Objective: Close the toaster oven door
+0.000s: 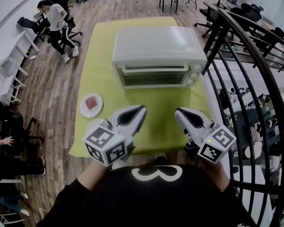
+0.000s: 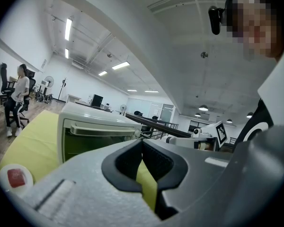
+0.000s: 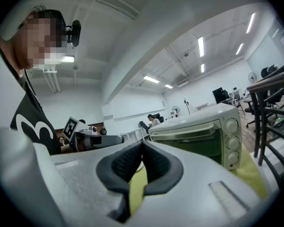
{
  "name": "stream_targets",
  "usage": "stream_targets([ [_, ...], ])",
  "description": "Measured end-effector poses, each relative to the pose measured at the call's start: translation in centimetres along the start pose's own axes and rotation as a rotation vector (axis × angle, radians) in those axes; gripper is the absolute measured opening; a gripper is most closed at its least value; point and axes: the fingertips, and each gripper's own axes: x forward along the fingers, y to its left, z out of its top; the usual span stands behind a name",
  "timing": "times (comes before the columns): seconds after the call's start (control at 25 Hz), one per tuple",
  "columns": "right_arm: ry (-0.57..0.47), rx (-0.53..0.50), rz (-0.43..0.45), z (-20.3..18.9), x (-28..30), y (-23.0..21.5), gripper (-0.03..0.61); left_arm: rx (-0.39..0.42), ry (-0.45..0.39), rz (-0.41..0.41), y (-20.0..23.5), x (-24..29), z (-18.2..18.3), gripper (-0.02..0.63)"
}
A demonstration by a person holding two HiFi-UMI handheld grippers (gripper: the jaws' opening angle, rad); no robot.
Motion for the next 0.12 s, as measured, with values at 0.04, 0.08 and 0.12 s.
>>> stream_targets([
  [0.04,0.0,0.0,0.0,0.02,-0.03,-0.13,0.002,0.0,0.0,0.0,-0.01,0.11,0.0,0.011],
  [0.08,0.0,0.0,0.0,0.04,-0.06,-0.27,0.002,0.0,0.0,0.001,-0.01,0.22,0.0,0.011],
  [0.12,0.001,0.0,0.0,0.07,-0.08,-0.4,0.002,0.001,0.0,0.002,-0.01,0.33,0.01,0.011],
])
